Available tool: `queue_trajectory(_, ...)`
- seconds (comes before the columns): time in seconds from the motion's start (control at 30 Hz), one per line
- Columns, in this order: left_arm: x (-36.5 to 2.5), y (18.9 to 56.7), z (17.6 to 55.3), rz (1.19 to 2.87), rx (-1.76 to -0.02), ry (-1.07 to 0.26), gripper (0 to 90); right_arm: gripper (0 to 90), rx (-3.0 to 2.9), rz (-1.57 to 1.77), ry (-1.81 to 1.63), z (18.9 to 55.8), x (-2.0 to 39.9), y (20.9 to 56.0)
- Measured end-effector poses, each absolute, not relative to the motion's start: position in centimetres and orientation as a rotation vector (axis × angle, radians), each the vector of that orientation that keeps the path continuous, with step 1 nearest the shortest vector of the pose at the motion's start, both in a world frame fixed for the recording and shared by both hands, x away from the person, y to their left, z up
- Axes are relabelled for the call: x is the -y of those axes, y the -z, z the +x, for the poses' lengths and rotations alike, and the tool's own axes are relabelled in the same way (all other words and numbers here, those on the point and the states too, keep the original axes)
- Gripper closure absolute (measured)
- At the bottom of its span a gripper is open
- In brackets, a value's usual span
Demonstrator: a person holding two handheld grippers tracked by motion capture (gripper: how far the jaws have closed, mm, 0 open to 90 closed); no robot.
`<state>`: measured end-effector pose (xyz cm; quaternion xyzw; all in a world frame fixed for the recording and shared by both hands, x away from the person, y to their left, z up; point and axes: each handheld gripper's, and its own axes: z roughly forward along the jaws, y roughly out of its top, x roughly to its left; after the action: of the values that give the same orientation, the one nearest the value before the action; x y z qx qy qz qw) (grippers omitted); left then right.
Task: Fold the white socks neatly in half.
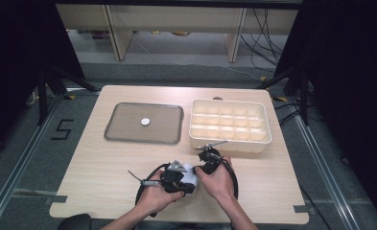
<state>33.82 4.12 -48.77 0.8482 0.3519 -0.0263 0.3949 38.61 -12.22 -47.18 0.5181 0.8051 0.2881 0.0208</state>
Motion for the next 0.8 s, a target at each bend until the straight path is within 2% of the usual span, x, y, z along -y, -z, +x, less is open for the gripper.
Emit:
queue_trajectory(0.53,-3.9,49.0,33.8,2.158,-0.877,0.084,84.6,85.5,-2.497,1.623,-0.826,38.6,12.0,47.6)
queue_trajectory(0.6,-4.2,48.5,33.9,2.140,-0.865,0.086,82.0,85.5,-2.496,1.619,-0.844,38.6,12.0,47.6)
queue_trajectory(0.7,-4.8,47.5,33.6,2.104,-0.881,0.093,72.1,85.4,-2.485,1.655,-0.864,38.5,11.8,47.5)
queue_trajectory(0.8,-5.9,46.1,33.3,2.051,-0.877,0.080,68.5,85.4,-2.475,1.655,-0.862,38.4,11.9,47.6)
